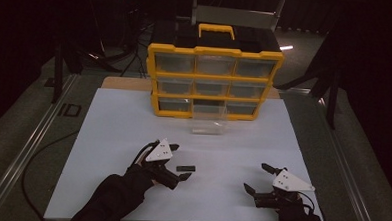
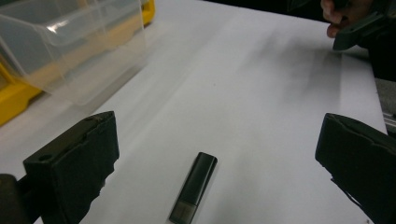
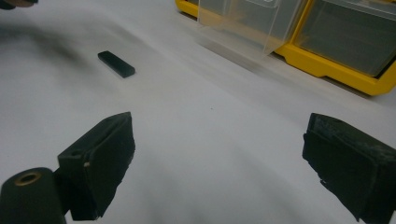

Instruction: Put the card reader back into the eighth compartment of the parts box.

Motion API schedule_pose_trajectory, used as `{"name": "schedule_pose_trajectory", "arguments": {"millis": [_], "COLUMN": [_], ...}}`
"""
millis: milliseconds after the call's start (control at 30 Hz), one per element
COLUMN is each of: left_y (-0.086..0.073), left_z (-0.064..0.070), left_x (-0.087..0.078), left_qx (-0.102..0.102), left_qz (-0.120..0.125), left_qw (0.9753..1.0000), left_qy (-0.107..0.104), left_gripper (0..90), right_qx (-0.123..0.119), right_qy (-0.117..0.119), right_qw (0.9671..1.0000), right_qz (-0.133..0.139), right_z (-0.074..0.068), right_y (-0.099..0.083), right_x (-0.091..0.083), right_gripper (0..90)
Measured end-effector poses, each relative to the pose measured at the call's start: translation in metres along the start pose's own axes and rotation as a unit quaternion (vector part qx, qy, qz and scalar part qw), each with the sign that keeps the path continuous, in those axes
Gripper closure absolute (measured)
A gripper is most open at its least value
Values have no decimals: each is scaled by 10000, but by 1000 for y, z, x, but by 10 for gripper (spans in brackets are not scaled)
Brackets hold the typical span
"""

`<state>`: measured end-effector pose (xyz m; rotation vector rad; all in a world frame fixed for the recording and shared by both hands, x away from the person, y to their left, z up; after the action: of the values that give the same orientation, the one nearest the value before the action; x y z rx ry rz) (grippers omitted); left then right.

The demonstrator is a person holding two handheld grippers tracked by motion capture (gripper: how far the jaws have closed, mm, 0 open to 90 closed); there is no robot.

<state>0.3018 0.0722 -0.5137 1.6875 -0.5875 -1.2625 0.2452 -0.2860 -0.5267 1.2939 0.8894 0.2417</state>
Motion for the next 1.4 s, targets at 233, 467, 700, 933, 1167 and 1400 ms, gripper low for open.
{"name": "schedule_pose_trajectory", "arguments": {"millis": [233, 467, 700, 933, 1167, 1400], "left_y": [-5, -10, -17, -23, -26, -27], "left_z": [-1, -2, -6, -8, -10, -10], "left_x": [11, 20, 29, 34, 37, 40], "left_qx": [-27, -35, -74, -100, -71, -38], "left_qz": [-168, -310, -519, -750, -1017, -1162], "left_qw": [9999, 9995, 9986, 9970, 9946, 9925], "left_qy": [-10, -48, -70, -163, -168, -368], "left_gripper": [0, 0, 46, 104, 189, 355], "right_qx": [-14, -6, -36, -37, -26, -28], "right_qy": [3, 5, 4, 1, 13, 27], "right_qw": [10000, 10000, 10000, 10000, 10000, 10000], "right_qz": [-8, 4, -4, -6, -14, -8], "right_z": [0, 0, 0, 0, -1, -2], "right_y": [0, 0, 0, 0, 0, 0], "right_x": [0, 0, 0, 0, 0, 0], "right_gripper": [90, 90, 90, 90, 90, 90]}}
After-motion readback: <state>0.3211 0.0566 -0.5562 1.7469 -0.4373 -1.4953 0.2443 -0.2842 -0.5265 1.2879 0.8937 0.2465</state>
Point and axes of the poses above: each handheld gripper's, and its own axes: x roughly forward along the jaws, y roughly out of its top, z roughly to its right, the point moved 2 cm from there along x, roughly forward along the jaws, and after that the axes turned 6 degrees about x, right-handed, at the moved point
